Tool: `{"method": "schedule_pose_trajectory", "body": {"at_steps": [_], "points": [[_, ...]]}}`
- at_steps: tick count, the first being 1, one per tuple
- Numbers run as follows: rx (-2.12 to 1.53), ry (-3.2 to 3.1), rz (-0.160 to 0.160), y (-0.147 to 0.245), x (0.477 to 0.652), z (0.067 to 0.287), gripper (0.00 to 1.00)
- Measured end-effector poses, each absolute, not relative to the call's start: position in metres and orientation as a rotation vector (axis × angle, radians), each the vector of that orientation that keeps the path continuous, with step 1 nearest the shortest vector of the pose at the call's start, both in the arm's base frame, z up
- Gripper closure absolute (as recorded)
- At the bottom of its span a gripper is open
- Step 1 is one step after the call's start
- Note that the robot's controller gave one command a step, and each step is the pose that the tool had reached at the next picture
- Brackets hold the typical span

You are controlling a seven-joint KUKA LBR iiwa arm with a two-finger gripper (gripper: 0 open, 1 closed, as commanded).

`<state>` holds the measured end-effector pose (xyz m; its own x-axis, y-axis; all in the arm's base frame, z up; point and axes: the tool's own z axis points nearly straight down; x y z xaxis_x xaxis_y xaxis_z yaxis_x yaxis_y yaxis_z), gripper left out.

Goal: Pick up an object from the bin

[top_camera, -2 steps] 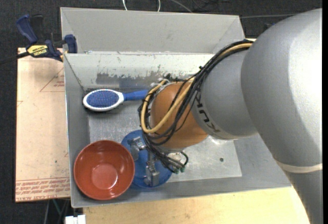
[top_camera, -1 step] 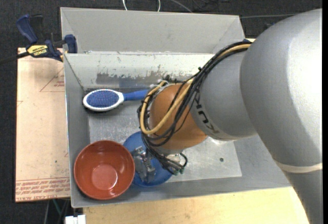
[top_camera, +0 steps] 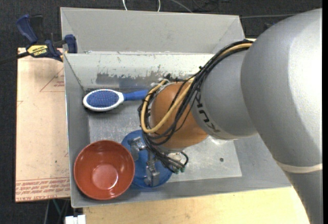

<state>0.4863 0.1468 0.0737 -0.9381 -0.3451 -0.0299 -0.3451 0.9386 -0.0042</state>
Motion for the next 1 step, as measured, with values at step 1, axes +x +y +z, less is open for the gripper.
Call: {"method": "schedule_pose_trajectory", "body": {"at_steps": [1], "points": [[-0.549,3.067,0.007,0.1485,0.4842,0.0712,1.00]]}}
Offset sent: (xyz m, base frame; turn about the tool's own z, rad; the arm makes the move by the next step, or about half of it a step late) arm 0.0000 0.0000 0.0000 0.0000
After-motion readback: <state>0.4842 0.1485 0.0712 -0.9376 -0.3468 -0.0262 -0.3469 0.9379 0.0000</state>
